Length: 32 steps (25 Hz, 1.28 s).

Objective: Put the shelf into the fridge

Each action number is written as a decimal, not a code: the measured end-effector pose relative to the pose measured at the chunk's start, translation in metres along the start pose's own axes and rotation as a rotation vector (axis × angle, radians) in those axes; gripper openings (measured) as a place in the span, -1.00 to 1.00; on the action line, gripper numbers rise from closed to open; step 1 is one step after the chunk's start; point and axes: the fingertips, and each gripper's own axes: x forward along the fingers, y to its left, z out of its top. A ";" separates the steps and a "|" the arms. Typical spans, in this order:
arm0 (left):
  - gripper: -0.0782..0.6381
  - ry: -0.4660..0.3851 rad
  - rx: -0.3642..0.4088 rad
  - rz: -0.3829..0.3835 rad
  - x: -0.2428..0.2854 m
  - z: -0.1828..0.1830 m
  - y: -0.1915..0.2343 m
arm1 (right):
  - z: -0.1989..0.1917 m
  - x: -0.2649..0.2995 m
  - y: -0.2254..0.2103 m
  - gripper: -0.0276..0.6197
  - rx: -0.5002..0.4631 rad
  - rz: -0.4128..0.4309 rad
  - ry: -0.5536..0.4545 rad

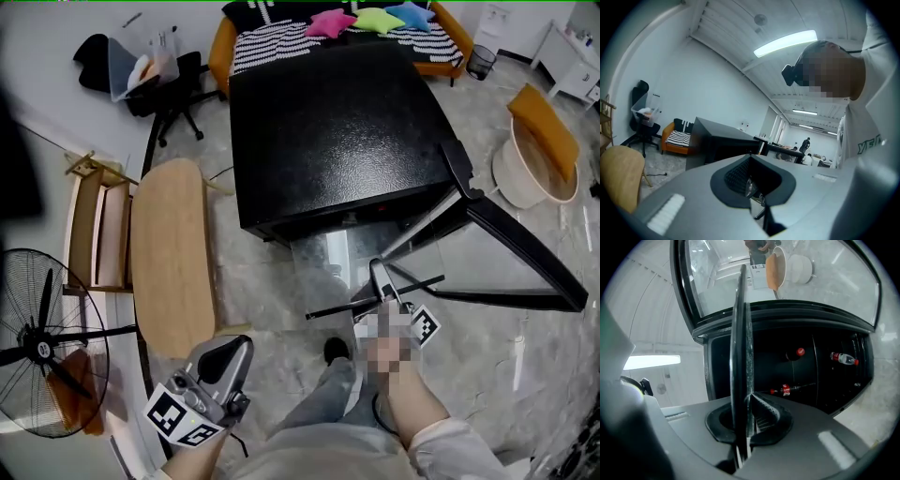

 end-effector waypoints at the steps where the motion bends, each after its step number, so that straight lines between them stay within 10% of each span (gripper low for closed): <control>1: -0.79 -0.003 -0.001 -0.001 0.003 0.000 0.000 | 0.001 0.004 -0.001 -0.87 -0.005 0.002 0.000; 32: -0.79 -0.013 -0.020 0.019 0.002 0.005 0.011 | 0.022 0.129 -0.029 -0.87 -0.062 -0.026 -0.058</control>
